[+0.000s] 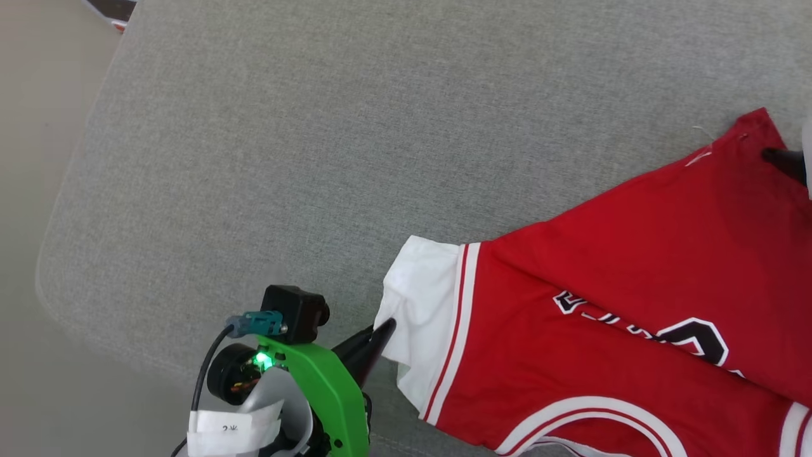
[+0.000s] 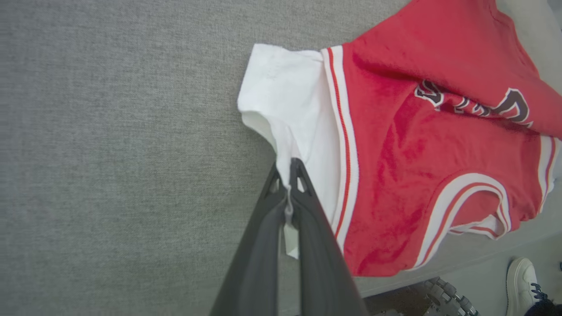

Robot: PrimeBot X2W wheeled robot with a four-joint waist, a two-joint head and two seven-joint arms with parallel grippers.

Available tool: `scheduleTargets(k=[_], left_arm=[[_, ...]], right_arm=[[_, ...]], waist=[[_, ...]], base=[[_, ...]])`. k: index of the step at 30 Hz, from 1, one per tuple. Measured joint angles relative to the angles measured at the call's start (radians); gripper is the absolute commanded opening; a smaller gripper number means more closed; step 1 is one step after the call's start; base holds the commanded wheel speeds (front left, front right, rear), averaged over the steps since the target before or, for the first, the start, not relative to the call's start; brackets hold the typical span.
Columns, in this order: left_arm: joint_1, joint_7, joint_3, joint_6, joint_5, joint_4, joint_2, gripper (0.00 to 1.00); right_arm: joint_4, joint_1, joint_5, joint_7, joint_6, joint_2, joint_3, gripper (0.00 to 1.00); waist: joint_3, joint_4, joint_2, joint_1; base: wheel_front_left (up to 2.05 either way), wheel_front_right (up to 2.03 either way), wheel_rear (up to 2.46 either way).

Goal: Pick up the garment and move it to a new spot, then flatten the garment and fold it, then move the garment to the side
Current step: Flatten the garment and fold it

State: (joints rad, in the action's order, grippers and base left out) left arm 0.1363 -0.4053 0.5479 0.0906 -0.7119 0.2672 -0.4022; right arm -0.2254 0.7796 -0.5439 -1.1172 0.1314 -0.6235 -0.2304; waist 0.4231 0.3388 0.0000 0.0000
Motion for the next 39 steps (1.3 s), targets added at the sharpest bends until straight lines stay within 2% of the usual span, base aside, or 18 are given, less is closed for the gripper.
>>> scheduleTargets(k=[13, 14, 16, 22, 25, 29, 39], left_arm=[[0.021, 0.024, 0.009, -0.016, -0.001, -0.035, 0.024, 0.00], [0.022, 0.026, 0.010, -0.016, -0.001, -0.037, 0.025, 0.00], [0.022, 0.026, 0.011, -0.016, -0.001, -0.042, 0.027, 0.00], [0.022, 0.035, 0.009, -0.016, -0.002, -0.058, 0.029, 0.00], [0.023, 0.044, 0.003, -0.016, -0.004, -0.060, 0.028, 0.00], [0.024, 0.054, -0.012, -0.016, -0.010, -0.062, 0.027, 0.00], [0.036, 0.079, -0.066, 0.002, -0.011, -0.057, 0.007, 0.00]], right_arm=[[-0.058, 0.045, -0.013, 0.007, 0.000, -0.057, -0.114, 1.00], [-0.060, 0.045, -0.019, 0.004, 0.000, -0.063, -0.120, 0.73], [-0.060, 0.045, -0.031, 0.000, -0.001, -0.072, -0.131, 0.00], [-0.077, 0.043, -0.055, 0.035, -0.001, -0.062, -0.140, 0.00], [-0.111, 0.043, -0.075, 0.091, -0.001, -0.022, -0.091, 0.00], [-0.133, 0.041, -0.076, 0.147, -0.001, 0.012, -0.083, 0.00], [-0.159, 0.014, -0.110, 0.306, -0.001, 0.030, -0.047, 0.00]], waist=[[0.058, 0.070, 0.0000, 0.0000], [0.060, 0.073, 0.0000, -0.0001], [0.061, 0.077, 0.0000, -0.0001], [0.045, 0.079, 0.0000, 0.0000], [0.029, 0.075, 0.0000, 0.0000], [-0.002, 0.062, 0.0000, 0.0000], [-0.110, 0.005, 0.0000, 0.0000]], base=[[0.00, 0.00, 0.00], [0.00, 0.00, 0.00], [0.00, 0.00, 0.00], [0.00, 0.00, 0.00], [0.00, 0.00, 0.00], [0.00, 0.00, 0.00], [0.00, 0.00, 0.00]])
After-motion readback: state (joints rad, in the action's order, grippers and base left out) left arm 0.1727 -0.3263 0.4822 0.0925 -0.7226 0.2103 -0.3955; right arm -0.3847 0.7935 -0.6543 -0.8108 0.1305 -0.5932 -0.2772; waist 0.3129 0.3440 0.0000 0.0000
